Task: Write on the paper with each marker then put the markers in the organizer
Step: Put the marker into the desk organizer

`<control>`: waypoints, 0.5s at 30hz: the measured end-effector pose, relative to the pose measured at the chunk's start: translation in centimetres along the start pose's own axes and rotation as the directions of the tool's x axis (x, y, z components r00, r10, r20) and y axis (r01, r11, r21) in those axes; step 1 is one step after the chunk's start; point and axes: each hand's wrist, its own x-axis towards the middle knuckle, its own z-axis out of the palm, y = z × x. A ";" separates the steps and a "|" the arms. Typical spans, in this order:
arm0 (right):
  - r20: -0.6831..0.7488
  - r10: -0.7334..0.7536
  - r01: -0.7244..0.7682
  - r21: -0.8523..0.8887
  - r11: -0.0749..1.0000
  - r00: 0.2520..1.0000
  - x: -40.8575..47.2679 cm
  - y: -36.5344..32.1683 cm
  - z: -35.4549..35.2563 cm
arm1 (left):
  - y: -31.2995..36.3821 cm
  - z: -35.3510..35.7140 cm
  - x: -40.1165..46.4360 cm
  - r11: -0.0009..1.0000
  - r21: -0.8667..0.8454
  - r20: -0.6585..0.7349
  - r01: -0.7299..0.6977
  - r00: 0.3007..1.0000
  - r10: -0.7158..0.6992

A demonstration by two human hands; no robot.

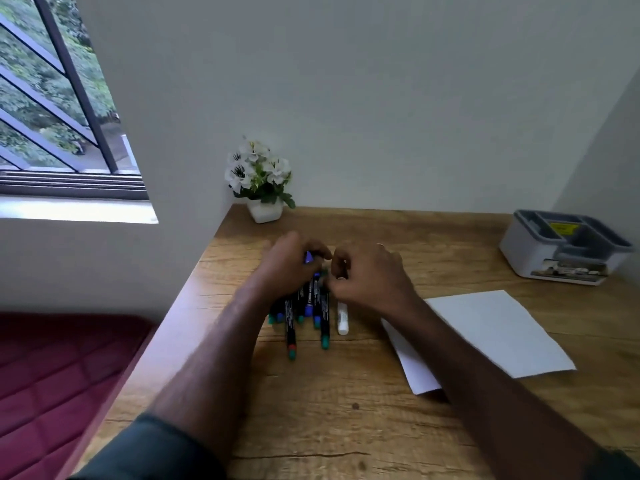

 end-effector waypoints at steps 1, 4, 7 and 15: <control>0.044 -0.002 0.002 -0.012 1.000 0.999 -0.2 -0.1 0.1 | 0.1 0.0 0.0 1.000 0.018 0.024 0.007 1.000 -0.008; 0.104 0.022 -0.019 -0.032 0.999 0.994 -0.3 0.0 0.7 | 0.2 0.1 -0.1 0.998 0.063 0.054 0.009 0.998 -0.012; 0.108 0.044 -0.039 -0.047 0.998 0.993 0.0 0.1 0.6 | 0.6 -0.2 -0.3 0.997 0.079 0.062 0.007 0.998 -0.012; 0.090 0.109 -0.111 0.020 0.994 0.990 -0.2 -1.0 0.8 | 0.7 -0.4 -0.4 0.996 0.090 0.102 -0.013 0.995 0.003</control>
